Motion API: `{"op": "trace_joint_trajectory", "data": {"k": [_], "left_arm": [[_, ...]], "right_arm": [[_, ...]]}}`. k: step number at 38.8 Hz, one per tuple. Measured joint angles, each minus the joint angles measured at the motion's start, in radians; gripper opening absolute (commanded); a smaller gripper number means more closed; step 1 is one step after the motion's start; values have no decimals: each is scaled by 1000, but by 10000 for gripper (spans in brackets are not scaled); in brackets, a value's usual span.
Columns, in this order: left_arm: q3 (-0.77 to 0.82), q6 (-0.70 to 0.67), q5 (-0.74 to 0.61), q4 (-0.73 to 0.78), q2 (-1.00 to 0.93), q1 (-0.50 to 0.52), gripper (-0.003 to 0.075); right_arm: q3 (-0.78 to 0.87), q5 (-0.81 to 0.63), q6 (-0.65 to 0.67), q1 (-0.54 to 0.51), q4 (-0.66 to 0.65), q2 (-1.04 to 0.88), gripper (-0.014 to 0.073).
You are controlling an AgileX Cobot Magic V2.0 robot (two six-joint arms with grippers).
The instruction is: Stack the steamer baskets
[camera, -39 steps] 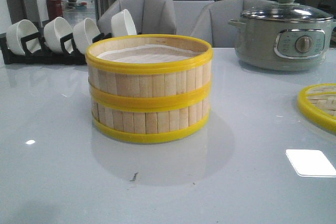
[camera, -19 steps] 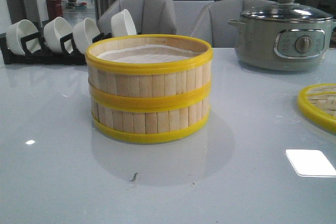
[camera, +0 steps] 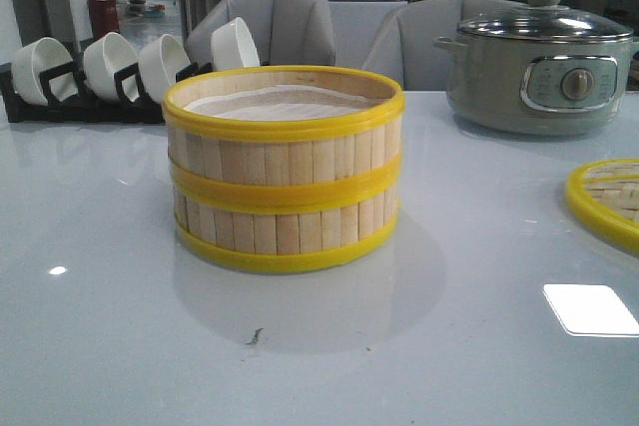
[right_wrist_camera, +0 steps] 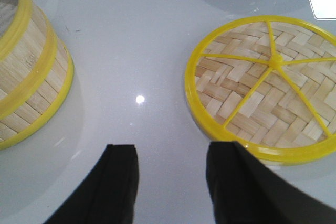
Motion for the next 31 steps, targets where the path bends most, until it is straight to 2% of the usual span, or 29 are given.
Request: {"op": "trace_joint_trajectory", "data": {"k": [15, 31], "left_arm": [[242, -4, -84, 0, -194, 0, 87], [299, -6, -92, 0, -203, 0, 87]], "right_arm": [[0, 11, 0, 0, 0, 0, 422], [0, 12, 0, 0, 0, 0, 422]]}}
